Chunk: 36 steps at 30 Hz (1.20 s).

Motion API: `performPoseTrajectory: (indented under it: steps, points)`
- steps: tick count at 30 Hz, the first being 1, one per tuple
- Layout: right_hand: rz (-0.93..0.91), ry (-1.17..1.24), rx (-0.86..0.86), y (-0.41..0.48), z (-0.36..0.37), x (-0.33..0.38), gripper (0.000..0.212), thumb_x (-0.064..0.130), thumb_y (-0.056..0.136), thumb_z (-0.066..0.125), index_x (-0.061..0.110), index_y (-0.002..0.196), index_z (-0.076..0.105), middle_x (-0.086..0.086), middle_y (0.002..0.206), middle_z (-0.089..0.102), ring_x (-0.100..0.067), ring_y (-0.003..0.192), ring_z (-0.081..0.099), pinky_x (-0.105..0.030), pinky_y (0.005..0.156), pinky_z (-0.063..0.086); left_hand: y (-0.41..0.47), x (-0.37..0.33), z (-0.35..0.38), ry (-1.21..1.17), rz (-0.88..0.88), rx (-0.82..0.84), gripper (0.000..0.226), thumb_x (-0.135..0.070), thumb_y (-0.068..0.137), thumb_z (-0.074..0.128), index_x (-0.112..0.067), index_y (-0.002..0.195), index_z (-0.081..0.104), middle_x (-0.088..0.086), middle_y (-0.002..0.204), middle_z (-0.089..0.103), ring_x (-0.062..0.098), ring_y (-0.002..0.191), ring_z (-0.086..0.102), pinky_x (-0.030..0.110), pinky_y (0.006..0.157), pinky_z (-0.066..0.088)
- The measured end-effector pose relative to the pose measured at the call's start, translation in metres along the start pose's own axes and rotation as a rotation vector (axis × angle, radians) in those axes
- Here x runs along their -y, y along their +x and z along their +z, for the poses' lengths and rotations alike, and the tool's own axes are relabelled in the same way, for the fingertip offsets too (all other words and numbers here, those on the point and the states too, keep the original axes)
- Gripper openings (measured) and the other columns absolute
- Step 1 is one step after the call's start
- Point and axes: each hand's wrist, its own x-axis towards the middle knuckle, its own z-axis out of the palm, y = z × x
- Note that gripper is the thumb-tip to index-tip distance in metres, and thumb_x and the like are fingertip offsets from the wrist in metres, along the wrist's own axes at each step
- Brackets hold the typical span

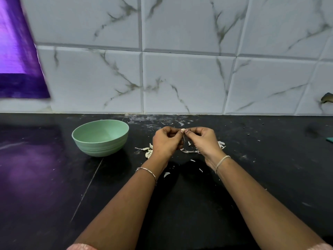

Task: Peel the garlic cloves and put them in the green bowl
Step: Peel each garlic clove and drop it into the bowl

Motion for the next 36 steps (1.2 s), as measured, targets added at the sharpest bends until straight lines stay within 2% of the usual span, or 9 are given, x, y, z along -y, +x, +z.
performPoseTrajectory:
  steps: [6, 13, 18, 21, 24, 26, 28, 32, 36]
  points:
    - [0.030, 0.042, -0.041, -0.002, -0.001, 0.007, 0.008, 0.011, 0.082, 0.074, 0.012, 0.075, 0.073, -0.001, 0.067, 0.065, -0.009, 0.062, 0.053, -0.018, 0.055, 0.043, 0.000, 0.001, 0.002, 0.066, 0.083, -0.006, 0.010, -0.009, 0.089, 0.068, -0.015, 0.082, 0.067, 0.011, 0.074, 0.066, 0.022, 0.064, 0.064, 0.037, 0.069, 0.058]
    - [-0.042, -0.029, -0.088, -0.003, -0.001, 0.010, 0.008, 0.008, 0.081, 0.072, 0.011, 0.074, 0.071, -0.001, 0.068, 0.067, -0.006, 0.062, 0.058, -0.017, 0.058, 0.047, -0.003, -0.001, 0.003, 0.114, 0.134, 0.005, 0.002, -0.010, 0.090, 0.067, -0.011, 0.092, 0.067, 0.006, 0.073, 0.068, 0.020, 0.062, 0.066, 0.038, 0.069, 0.061]
    - [-0.053, -0.045, -0.100, -0.002, -0.003, 0.011, 0.010, 0.011, 0.081, 0.072, 0.012, 0.072, 0.069, 0.002, 0.066, 0.064, -0.004, 0.059, 0.056, -0.017, 0.055, 0.046, -0.007, -0.006, 0.005, 0.022, 0.103, 0.068, 0.011, -0.004, 0.095, 0.059, -0.014, 0.092, 0.062, 0.006, 0.079, 0.064, 0.009, 0.054, 0.062, 0.026, 0.058, 0.058]
    - [-0.037, -0.087, -0.162, 0.002, -0.009, 0.009, 0.011, 0.012, 0.082, 0.069, 0.013, 0.071, 0.067, 0.005, 0.062, 0.059, -0.004, 0.056, 0.050, -0.017, 0.055, 0.043, -0.009, -0.009, 0.004, -0.092, 0.091, 0.110, 0.008, -0.005, 0.095, 0.058, -0.010, 0.101, 0.061, 0.006, 0.083, 0.066, 0.011, 0.059, 0.062, 0.025, 0.059, 0.058]
    - [-0.061, -0.310, -0.145, 0.012, -0.026, 0.007, 0.011, 0.024, 0.084, 0.066, 0.018, 0.076, 0.070, 0.004, 0.073, 0.066, -0.011, 0.068, 0.058, -0.031, 0.069, 0.050, -0.011, -0.012, 0.001, -0.230, 0.020, 0.134, 0.007, -0.008, 0.096, 0.058, -0.011, 0.102, 0.060, 0.008, 0.085, 0.066, 0.011, 0.060, 0.064, 0.027, 0.061, 0.060]
    - [-0.107, -0.667, -0.079, 0.018, -0.043, 0.006, 0.018, 0.037, 0.089, 0.063, 0.023, 0.085, 0.074, 0.002, 0.096, 0.064, -0.016, 0.085, 0.059, -0.030, 0.077, 0.046, -0.011, -0.013, 0.000, -0.305, -0.050, 0.152, 0.006, -0.009, 0.097, 0.056, -0.009, 0.101, 0.060, 0.009, 0.083, 0.066, 0.011, 0.058, 0.065, 0.028, 0.061, 0.060]
    - [-0.101, -0.850, -0.053, 0.019, -0.055, 0.007, 0.017, 0.041, 0.088, 0.065, 0.027, 0.083, 0.074, 0.000, 0.104, 0.061, -0.017, 0.089, 0.058, -0.028, 0.078, 0.042, -0.012, -0.014, 0.000, -0.349, -0.109, 0.178, 0.008, -0.009, 0.097, 0.056, -0.006, 0.102, 0.061, 0.010, 0.083, 0.066, 0.011, 0.058, 0.065, 0.028, 0.062, 0.061]
    - [-0.059, -0.894, -0.110, 0.015, -0.063, 0.008, 0.022, 0.026, 0.074, 0.081, 0.022, 0.060, 0.064, 0.002, 0.079, 0.071, -0.017, 0.078, 0.065, -0.024, 0.068, 0.043, -0.013, -0.014, -0.001, -0.374, -0.146, 0.203, 0.017, -0.007, 0.096, 0.057, -0.007, 0.112, 0.061, 0.009, 0.087, 0.068, 0.014, 0.063, 0.066, 0.028, 0.059, 0.060]
    - [-0.067, -0.867, -0.104, 0.013, -0.059, 0.010, 0.024, 0.017, 0.070, 0.083, 0.020, 0.063, 0.060, 0.008, 0.067, 0.063, -0.018, 0.077, 0.063, -0.026, 0.068, 0.043, -0.014, -0.014, -0.001, -0.324, -0.144, 0.196, 0.023, -0.008, 0.095, 0.058, -0.007, 0.118, 0.062, 0.007, 0.089, 0.071, 0.013, 0.066, 0.067, 0.026, 0.058, 0.058]
